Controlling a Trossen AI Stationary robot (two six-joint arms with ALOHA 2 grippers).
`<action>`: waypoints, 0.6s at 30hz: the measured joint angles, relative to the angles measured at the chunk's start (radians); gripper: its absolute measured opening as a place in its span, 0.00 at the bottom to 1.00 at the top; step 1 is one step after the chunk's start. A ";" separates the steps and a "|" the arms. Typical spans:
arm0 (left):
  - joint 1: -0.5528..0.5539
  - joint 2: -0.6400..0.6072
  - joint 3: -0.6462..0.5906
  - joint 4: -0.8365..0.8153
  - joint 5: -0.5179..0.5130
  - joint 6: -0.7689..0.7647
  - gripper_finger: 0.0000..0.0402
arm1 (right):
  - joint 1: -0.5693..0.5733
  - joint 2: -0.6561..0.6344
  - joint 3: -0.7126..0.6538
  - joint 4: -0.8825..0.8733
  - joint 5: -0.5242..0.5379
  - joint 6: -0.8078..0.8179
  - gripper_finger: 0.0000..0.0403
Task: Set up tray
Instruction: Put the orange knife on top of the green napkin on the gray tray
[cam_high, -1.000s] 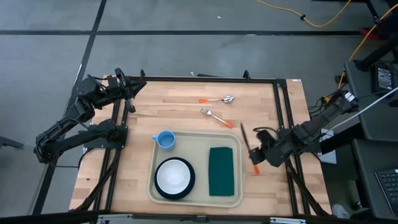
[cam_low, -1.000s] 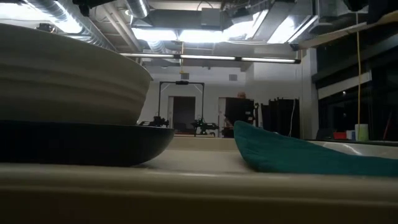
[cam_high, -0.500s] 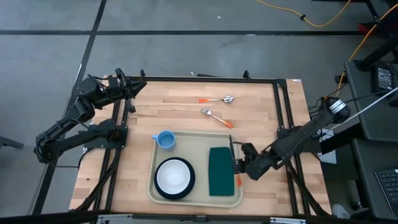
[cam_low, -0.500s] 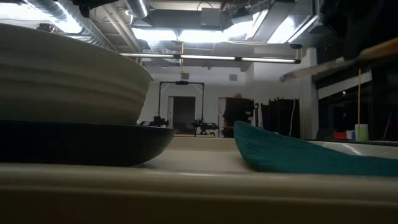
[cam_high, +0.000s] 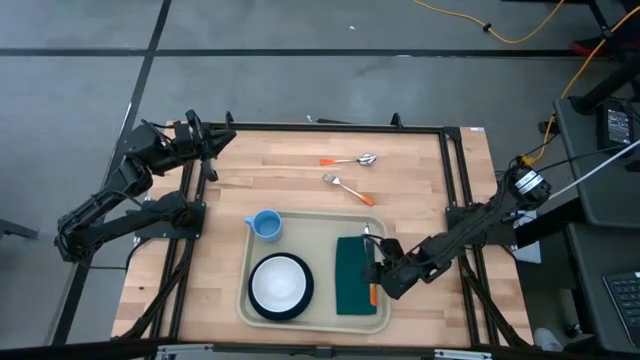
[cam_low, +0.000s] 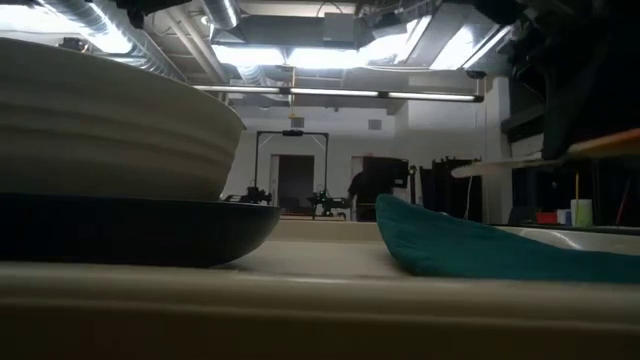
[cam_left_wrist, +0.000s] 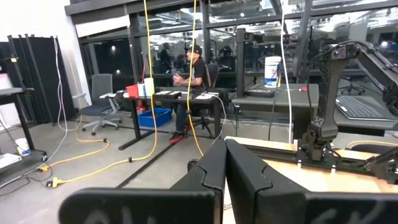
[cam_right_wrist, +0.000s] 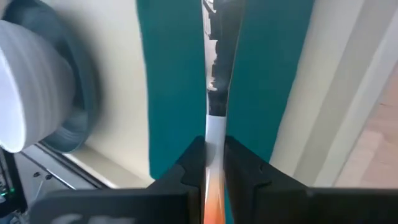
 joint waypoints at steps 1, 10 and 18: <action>0.000 0.000 0.000 -0.001 0.000 0.000 0.01 | 0.000 0.005 0.000 0.001 -0.007 0.005 0.10; 0.000 0.000 0.000 -0.017 0.001 0.000 0.01 | 0.001 0.046 0.001 0.045 -0.039 0.039 0.10; 0.000 0.000 0.000 -0.017 0.001 0.019 0.01 | 0.006 0.111 0.001 0.139 -0.051 0.049 0.10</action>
